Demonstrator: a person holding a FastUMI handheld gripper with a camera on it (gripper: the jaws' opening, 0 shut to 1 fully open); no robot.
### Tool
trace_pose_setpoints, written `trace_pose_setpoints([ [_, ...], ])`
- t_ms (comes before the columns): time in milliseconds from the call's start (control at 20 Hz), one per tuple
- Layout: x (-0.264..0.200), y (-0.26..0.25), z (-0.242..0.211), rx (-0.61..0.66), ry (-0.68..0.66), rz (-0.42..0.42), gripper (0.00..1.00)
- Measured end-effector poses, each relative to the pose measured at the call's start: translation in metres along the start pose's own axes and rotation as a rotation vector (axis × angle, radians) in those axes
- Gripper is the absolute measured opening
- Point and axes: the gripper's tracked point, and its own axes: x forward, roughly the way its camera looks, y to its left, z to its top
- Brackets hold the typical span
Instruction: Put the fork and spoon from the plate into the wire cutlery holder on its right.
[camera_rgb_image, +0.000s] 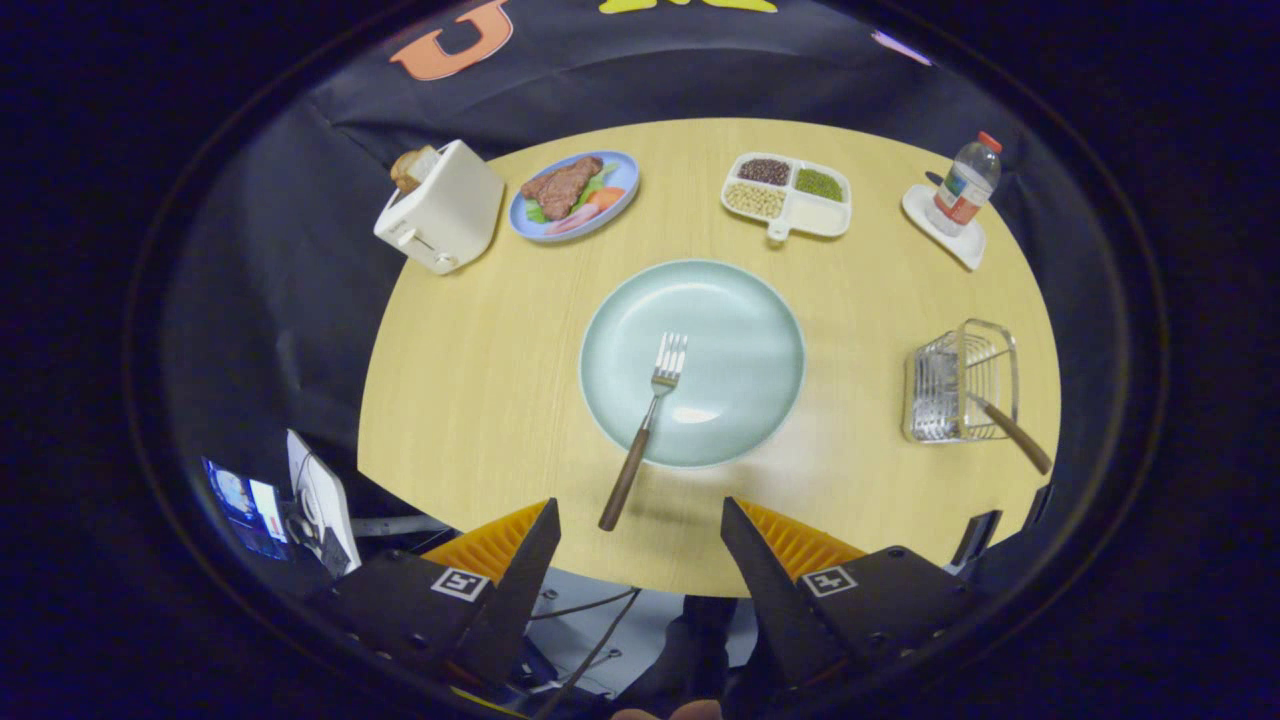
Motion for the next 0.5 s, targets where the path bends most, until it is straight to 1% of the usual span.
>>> trace_pose_setpoints([
  [150, 0.031, 0.013, -0.009, 0.021, 0.036, -0.023, 0.97],
  [250, 0.048, 0.017, -0.011, 0.003, 0.049, -0.041, 0.96],
  [350, 0.061, 0.018, -0.011, -0.009, 0.055, -0.065, 0.94],
  [500, 0.077, 0.019, -0.013, 0.037, 0.075, -0.081, 0.87],
])
